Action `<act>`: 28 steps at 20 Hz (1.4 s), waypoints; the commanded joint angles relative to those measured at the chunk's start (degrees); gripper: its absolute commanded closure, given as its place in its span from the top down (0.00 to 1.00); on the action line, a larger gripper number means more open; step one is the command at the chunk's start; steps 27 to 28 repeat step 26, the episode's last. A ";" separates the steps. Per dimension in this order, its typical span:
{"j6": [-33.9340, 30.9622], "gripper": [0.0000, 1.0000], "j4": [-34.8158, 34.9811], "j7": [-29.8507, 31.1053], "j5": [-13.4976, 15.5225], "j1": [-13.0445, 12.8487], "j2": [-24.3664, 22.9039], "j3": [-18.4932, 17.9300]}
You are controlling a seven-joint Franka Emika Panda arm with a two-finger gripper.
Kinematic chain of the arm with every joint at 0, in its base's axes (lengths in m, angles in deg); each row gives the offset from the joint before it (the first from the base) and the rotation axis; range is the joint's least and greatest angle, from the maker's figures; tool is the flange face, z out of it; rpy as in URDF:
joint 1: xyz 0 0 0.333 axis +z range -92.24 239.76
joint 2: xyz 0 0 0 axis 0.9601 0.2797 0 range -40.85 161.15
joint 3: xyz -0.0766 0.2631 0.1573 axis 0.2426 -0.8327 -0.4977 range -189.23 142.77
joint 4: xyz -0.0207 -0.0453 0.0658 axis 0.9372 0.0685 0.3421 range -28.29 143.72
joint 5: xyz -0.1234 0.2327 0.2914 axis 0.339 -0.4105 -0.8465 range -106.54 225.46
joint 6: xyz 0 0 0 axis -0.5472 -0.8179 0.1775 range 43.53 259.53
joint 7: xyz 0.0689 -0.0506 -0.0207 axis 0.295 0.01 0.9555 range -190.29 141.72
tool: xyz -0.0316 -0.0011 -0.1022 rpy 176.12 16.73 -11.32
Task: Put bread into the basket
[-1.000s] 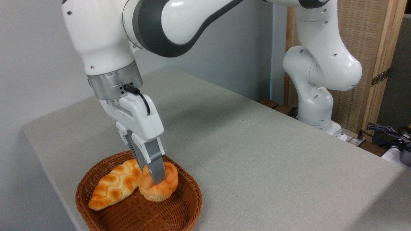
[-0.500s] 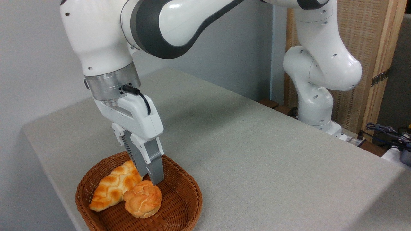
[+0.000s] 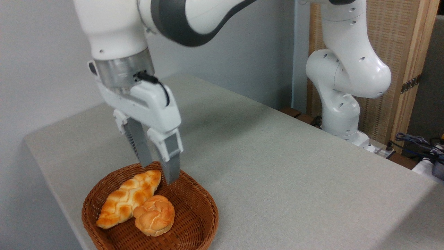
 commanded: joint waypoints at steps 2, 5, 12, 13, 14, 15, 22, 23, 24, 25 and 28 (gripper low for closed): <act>-3.22 1.00 2.16 0.60 1.77 1.39 -5.90 -0.49; -3.21 1.00 6.55 0.07 1.77 2.62 -10.56 -0.49; -3.30 1.00 10.34 -0.19 1.85 2.27 -14.96 -0.40; -3.56 1.00 10.34 -0.19 1.85 2.19 -15.14 -0.40; -3.57 1.00 10.34 -0.19 1.85 2.10 -15.14 -0.31; -3.65 1.00 10.34 -0.02 1.85 1.40 -15.14 -0.31; -3.57 1.00 11.04 -0.11 1.94 -0.88 -15.23 -0.22; -3.48 1.00 11.05 -0.11 1.94 -1.24 -15.14 -0.14; -3.39 1.00 11.13 -0.11 1.94 -1.42 -15.05 0.04; -3.39 1.00 11.22 -0.02 1.94 -1.42 -15.05 0.04; -3.48 1.00 11.22 -0.11 2.12 -1.42 -15.14 0.04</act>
